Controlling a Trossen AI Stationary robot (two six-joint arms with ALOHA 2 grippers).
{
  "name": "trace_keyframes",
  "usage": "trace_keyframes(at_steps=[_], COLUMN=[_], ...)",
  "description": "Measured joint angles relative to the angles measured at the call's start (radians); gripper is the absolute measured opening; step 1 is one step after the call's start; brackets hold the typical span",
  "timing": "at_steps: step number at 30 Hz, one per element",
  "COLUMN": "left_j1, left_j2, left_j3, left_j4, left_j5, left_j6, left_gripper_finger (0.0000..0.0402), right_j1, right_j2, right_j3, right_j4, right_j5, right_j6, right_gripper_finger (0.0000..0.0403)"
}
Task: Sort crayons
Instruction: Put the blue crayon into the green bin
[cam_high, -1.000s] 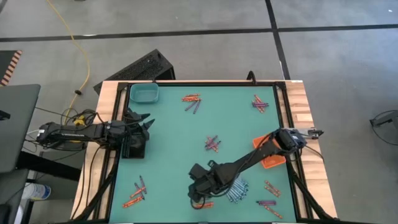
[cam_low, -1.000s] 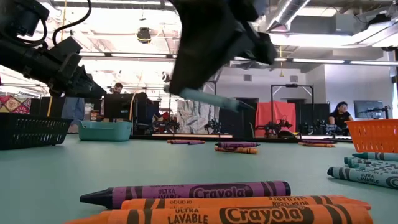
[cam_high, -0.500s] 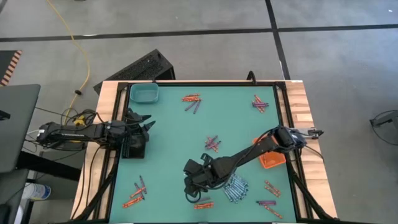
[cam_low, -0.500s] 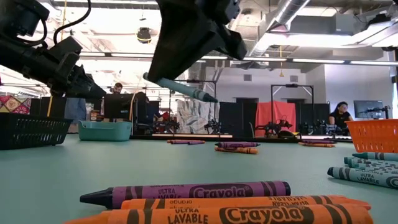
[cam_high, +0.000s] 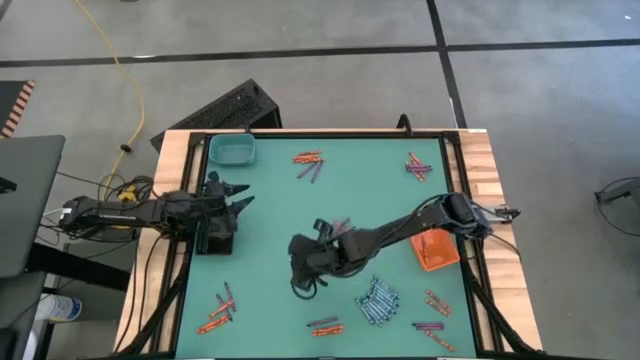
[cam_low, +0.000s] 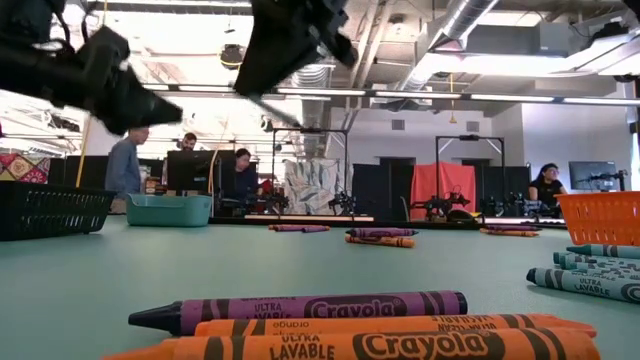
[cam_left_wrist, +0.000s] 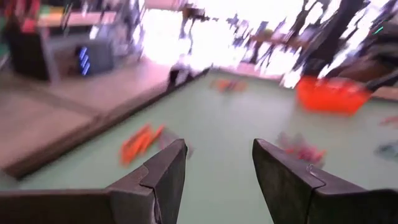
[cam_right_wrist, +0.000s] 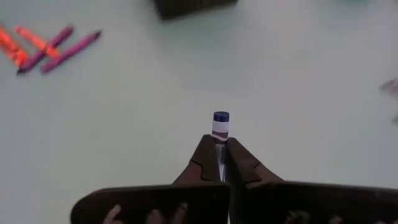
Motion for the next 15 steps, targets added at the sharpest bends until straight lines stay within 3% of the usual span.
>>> trace_keyframes(at_steps=[6, 15], left_j1=[0.052, 0.157], left_j2=[0.0, 0.092], left_j3=[0.001, 0.003], left_j4=[0.28, 0.454], left_j5=[0.196, 0.529], left_j6=[0.097, -0.116], left_gripper_finger=[0.0176, 0.0176], right_j1=[-0.029, -0.031], right_j2=[-0.11, -0.142], right_j3=[0.001, 0.001], right_j4=[0.175, 0.528], right_j5=[0.064, 0.034], right_j6=[-0.247, -0.626], right_gripper_finger=[0.0, 0.0])
